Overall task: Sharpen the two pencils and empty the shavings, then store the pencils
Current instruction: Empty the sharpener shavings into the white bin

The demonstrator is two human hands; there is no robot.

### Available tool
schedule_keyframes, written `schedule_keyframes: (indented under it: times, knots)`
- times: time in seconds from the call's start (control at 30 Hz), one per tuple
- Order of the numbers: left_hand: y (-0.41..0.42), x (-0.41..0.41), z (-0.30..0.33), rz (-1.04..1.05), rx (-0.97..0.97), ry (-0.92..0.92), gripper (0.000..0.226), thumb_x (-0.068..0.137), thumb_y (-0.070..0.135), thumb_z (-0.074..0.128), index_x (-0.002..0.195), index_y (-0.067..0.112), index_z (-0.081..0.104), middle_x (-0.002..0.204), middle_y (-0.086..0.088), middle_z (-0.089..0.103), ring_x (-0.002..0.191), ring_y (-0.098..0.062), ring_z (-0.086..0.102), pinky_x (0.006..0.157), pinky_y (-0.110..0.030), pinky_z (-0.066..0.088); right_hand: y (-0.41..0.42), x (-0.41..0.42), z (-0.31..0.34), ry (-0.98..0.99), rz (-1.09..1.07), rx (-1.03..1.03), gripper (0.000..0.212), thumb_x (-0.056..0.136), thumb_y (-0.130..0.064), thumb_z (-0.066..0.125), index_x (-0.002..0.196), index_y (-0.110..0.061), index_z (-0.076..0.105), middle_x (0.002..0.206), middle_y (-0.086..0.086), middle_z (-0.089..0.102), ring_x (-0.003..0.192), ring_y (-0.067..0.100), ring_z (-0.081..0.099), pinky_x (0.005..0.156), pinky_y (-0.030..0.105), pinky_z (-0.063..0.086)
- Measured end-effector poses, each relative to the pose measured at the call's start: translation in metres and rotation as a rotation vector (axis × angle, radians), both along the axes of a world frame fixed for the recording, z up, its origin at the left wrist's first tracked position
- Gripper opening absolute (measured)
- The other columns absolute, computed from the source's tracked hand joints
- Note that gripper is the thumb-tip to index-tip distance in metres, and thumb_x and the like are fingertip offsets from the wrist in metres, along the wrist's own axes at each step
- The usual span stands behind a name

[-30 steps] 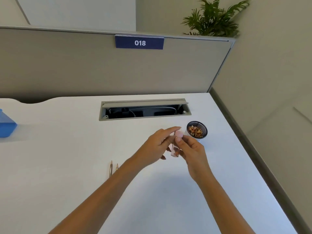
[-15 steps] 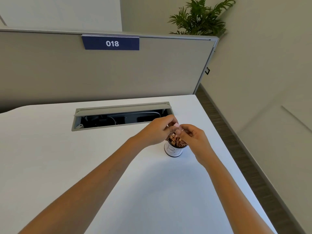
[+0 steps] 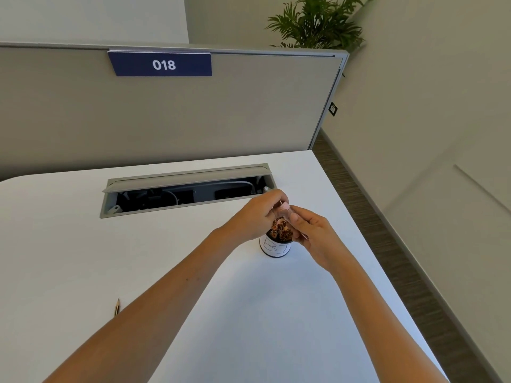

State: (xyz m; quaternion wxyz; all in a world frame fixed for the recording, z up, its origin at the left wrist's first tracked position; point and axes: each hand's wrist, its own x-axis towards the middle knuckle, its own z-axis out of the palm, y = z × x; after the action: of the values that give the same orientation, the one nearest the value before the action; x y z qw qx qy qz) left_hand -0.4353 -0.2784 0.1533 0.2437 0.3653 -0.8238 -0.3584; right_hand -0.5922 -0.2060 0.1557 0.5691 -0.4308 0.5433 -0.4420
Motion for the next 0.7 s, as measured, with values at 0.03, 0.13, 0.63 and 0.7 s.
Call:
schedule_keyframes:
  times: [0.03,0.13,0.63,0.7]
  knots:
    - [-0.001,0.001,0.001,-0.013,0.006,-0.011,0.010,0.101,0.017,0.047,0.107,0.015,0.055,0.093,0.002,0.059,0.079,-0.009,0.052,0.066,-0.018,0.039,0.000,-0.001,-0.001,0.001,-0.002,0.011,0.028,0.094,-0.024,0.054,0.118,-0.017,0.067,0.075,-0.001,0.053,0.069,0.009,0.045,0.070,0.025,0.044]
    - [-0.003,-0.003,0.001,-0.028,0.054,-0.022,0.016,0.100,0.025,0.049,0.111,0.016,0.056,0.097,0.003,0.060,0.082,-0.007,0.053,0.069,-0.015,0.041,-0.001,-0.008,-0.004,0.109,-0.037,0.017,0.026,0.092,-0.026,0.059,0.115,-0.018,0.066,0.080,-0.003,0.064,0.078,0.012,0.055,0.073,0.026,0.049]
    - [0.009,0.017,-0.018,0.461,1.021,0.764,0.017,0.096,0.014,0.054,0.097,0.003,0.067,0.086,-0.012,0.071,0.069,-0.014,0.068,0.067,-0.023,0.060,-0.010,-0.005,-0.013,0.779,-0.181,-0.283,0.052,0.082,-0.004,0.068,0.127,-0.019,0.046,0.096,-0.009,0.059,0.074,-0.002,0.058,0.065,0.004,0.044]
    - [0.013,0.019,-0.020,0.464,1.063,0.813,0.019,0.096,0.015,0.054,0.098,0.000,0.066,0.085,-0.012,0.071,0.069,-0.014,0.068,0.069,-0.024,0.060,-0.010,-0.002,-0.014,0.737,-0.204,-0.264,0.058,0.083,-0.001,0.067,0.130,-0.017,0.037,0.091,-0.014,0.059,0.073,-0.006,0.060,0.067,0.006,0.045]
